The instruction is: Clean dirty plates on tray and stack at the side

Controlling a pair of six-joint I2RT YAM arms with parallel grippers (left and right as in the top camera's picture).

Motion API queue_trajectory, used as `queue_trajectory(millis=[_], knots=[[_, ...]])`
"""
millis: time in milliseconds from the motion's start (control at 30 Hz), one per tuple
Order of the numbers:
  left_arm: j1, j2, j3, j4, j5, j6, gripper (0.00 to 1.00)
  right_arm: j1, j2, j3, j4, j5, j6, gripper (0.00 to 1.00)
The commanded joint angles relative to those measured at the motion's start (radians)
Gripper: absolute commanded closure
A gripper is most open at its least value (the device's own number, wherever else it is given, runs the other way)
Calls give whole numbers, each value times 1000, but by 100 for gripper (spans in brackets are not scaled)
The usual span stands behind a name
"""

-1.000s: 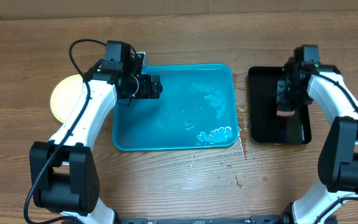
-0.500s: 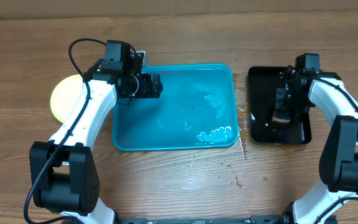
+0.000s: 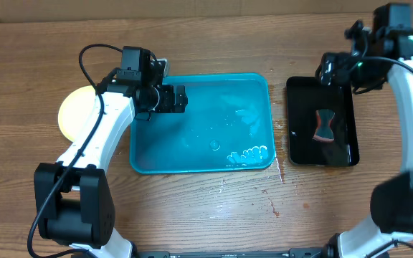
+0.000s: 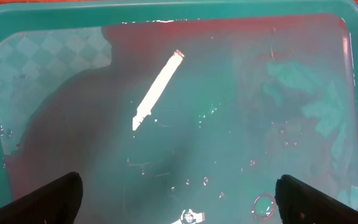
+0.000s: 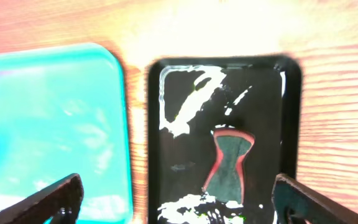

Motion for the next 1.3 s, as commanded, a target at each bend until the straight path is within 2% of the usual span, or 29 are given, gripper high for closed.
queue_trajectory(millis=[0, 500, 700, 900, 1267], knots=[[-1, -24, 3, 3, -6, 1, 0, 3, -115, 81, -36, -27, 1, 0], [-1, -24, 3, 3, -6, 1, 0, 3, -533, 88, -236, -82, 2, 0], [-1, -24, 3, 3, -6, 1, 0, 3, -661, 88, -337, -192, 2, 0], [-1, -24, 3, 3, -6, 1, 0, 3, -710, 88, -402, -232, 1, 0], [-1, -24, 3, 3, -6, 1, 0, 3, -706, 85, -401, -180, -3, 0]])
